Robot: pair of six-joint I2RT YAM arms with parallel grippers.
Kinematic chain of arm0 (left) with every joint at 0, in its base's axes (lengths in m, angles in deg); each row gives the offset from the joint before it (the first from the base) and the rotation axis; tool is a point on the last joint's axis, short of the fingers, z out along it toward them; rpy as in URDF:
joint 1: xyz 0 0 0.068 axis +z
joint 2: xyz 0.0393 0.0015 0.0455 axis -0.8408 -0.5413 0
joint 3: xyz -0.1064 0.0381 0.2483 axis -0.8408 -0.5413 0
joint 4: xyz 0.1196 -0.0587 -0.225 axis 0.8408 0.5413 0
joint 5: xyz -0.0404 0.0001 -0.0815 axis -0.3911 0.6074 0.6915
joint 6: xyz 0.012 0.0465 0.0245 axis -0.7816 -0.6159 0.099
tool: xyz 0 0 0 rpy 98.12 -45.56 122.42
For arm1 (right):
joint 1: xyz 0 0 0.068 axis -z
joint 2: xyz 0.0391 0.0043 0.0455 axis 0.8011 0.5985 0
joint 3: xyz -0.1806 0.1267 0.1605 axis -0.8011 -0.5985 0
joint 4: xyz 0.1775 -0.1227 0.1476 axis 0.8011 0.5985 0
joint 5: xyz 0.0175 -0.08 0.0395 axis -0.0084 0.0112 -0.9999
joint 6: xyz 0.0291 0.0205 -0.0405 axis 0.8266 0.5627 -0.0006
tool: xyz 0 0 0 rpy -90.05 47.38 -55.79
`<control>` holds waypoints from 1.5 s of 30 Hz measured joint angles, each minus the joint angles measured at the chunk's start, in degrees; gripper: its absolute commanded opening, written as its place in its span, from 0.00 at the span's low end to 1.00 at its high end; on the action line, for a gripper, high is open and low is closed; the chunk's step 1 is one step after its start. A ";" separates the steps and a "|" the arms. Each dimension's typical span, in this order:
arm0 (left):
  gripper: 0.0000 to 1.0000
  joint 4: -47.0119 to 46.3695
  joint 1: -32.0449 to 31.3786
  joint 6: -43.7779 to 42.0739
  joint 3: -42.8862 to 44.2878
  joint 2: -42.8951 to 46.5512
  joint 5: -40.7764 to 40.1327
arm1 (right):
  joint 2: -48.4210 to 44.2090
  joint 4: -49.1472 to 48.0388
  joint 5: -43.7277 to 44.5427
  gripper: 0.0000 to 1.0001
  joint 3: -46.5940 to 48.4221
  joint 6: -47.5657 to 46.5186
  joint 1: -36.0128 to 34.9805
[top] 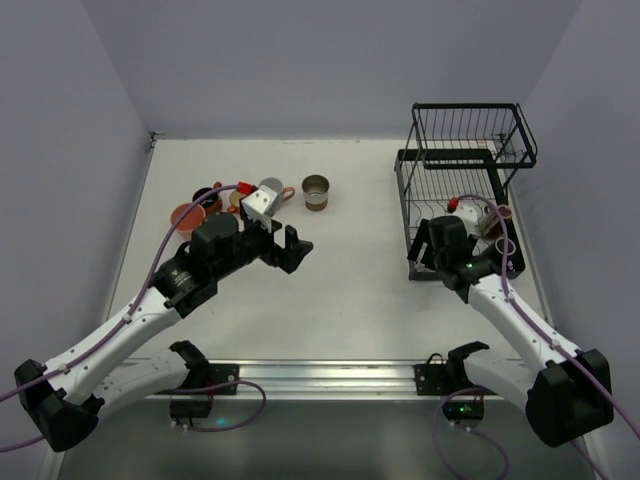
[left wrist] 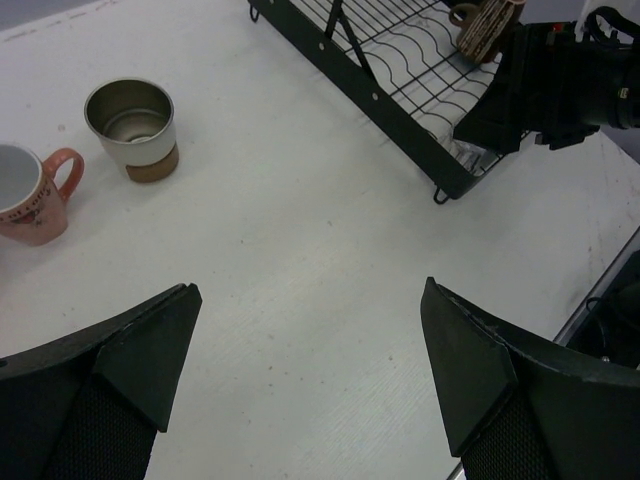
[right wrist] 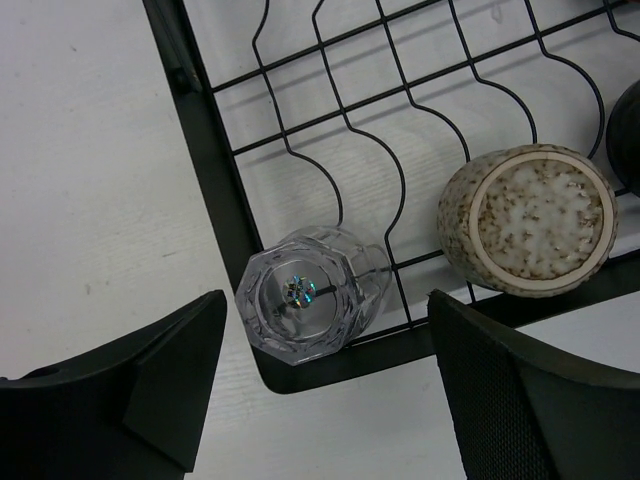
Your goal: Unload the cups from the dish rack
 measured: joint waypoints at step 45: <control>0.98 -32.09 0.00 24.24 -6.38 -14.71 26.10 | -20.06 -20.41 -30.32 0.13 -1.14 11.28 0.11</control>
